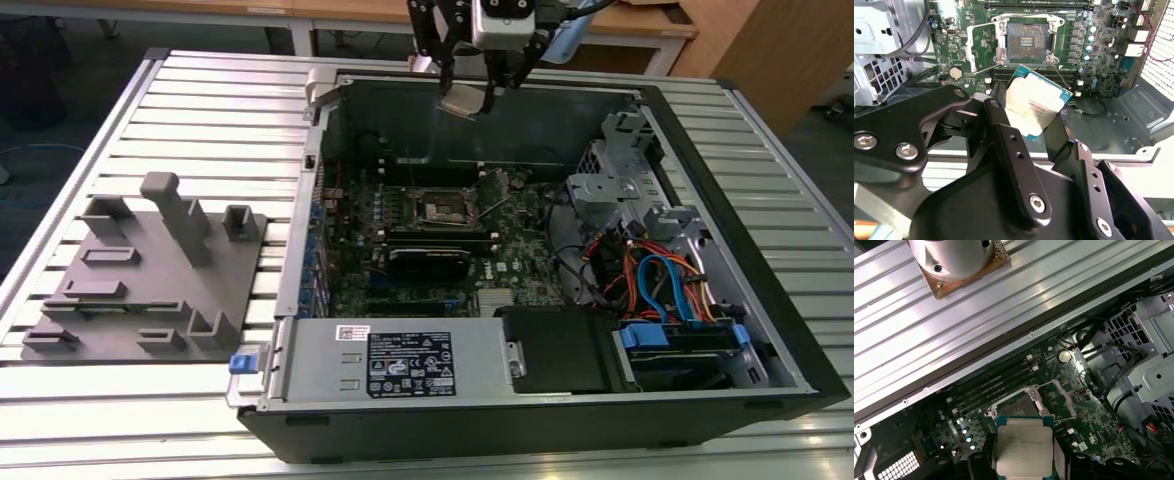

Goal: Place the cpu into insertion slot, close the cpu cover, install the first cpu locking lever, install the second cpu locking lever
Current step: 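Place the cpu into insertion slot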

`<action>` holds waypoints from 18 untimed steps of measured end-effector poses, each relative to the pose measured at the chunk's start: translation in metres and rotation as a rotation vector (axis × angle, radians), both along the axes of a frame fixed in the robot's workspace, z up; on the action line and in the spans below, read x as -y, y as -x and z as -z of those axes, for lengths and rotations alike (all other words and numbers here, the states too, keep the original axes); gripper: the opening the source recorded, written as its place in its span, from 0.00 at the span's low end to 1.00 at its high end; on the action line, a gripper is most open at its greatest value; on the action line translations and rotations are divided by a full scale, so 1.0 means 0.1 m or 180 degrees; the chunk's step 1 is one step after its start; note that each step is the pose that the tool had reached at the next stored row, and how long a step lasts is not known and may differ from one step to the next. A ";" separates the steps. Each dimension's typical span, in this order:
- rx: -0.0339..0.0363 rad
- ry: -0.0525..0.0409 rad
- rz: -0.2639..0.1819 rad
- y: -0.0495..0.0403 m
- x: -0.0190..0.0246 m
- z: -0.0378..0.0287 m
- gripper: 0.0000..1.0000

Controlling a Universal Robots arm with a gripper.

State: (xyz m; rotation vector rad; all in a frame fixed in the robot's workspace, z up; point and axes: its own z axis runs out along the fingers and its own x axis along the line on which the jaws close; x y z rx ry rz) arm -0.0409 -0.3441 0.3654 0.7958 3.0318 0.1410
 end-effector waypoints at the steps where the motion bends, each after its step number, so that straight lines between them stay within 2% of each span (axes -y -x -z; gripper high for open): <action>1: 0.0000 0.0000 0.0005 0.000 0.000 0.002 0.54; 5: 0.0000 0.0000 0.0091 0.001 0.000 0.008 0.54; 13: 0.0000 0.0000 0.0485 0.003 0.000 0.036 0.54; 18: 0.0000 0.0000 0.0518 0.004 0.000 0.039 0.54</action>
